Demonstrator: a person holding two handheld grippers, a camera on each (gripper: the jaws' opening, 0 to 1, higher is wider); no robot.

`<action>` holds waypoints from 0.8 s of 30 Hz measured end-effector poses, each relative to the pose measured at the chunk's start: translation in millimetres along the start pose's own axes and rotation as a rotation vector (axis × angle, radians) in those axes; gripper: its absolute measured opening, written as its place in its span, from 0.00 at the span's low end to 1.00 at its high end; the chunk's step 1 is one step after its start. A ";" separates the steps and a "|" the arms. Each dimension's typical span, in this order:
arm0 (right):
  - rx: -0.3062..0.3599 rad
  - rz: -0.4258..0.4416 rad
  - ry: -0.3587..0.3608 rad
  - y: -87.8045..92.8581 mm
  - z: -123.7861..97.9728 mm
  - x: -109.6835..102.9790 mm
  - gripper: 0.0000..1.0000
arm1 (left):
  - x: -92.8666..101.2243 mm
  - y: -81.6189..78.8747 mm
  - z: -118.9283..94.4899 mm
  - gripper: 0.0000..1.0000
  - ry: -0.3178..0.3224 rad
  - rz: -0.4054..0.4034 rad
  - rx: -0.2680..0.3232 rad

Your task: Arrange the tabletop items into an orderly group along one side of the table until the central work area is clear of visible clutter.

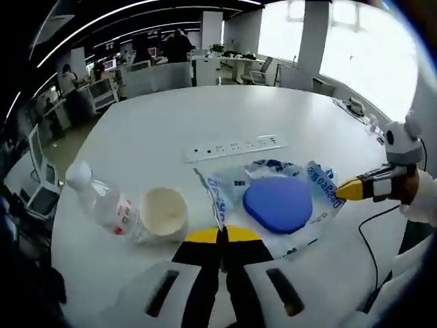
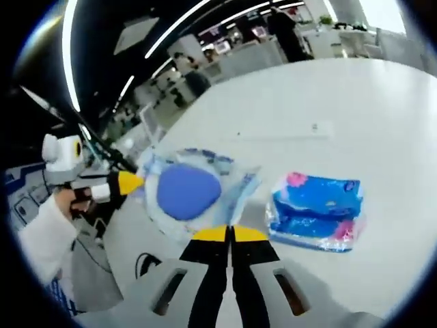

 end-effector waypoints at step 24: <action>-0.077 -0.018 0.058 -1.2 49.0 20.9 0.00 | -20.1 30.1 56.4 0.00 -0.034 -0.078 -0.100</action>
Point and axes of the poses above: the point that each gripper's makers call its tool centre point, and the gripper's own axes: z roughly forward along the fingers, x roughly to its right, y roughly out of its underside, the point moved 4 cm from there along -z, roughly backward along the fingers, and after that the axes turned 13 degrees about z, right-handed, at the moved point
